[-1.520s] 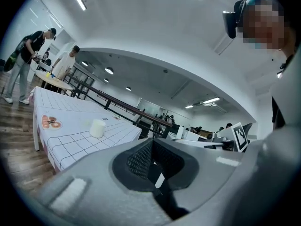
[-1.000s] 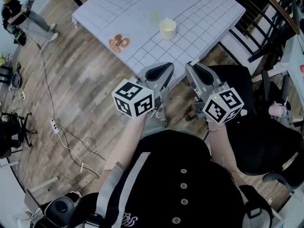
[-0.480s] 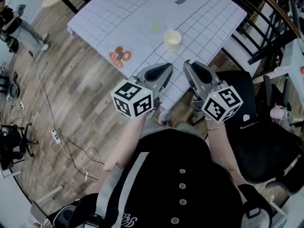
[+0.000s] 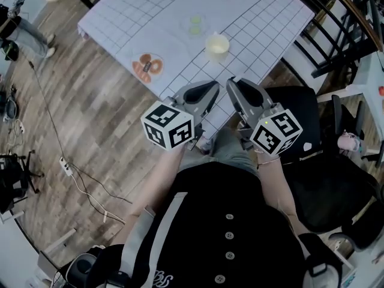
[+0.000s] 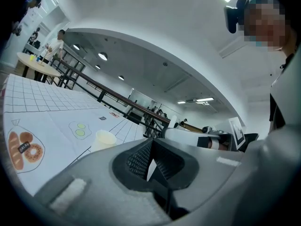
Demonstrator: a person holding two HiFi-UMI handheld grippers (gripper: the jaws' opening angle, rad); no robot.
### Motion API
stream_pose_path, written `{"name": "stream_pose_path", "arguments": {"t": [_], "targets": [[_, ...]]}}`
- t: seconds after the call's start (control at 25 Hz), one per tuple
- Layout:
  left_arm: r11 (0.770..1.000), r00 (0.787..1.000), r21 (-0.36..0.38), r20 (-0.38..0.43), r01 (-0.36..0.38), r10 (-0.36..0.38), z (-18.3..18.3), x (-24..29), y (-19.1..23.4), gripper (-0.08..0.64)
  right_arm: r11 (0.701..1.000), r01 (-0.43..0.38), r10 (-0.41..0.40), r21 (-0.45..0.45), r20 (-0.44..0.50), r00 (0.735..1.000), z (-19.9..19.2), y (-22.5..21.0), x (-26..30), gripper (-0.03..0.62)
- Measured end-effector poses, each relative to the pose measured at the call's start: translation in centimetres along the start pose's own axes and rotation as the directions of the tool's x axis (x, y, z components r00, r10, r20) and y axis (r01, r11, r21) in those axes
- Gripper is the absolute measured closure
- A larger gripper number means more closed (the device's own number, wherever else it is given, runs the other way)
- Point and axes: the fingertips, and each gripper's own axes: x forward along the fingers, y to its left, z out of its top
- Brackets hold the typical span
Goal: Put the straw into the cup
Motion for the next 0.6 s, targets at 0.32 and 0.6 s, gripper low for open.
{"name": "stream_pose_path", "arguments": {"t": [0.32,0.6], "targets": [[0.997,0.997,-0.030,0.032,-0.066,0.067,1.3,2.0,2.5,0.560,0.999,-0.043,0.043,-0.003,-0.048,0.998,0.8,-2.6,1.8,0.552],[0.996,0.996,-0.046,0.041,-0.081,0.083,2.2,4.1,3.9,0.560,0.999,-0.050,0.049,-0.007,-0.071,0.996,1.8,-5.2,3.7,0.551]]}}
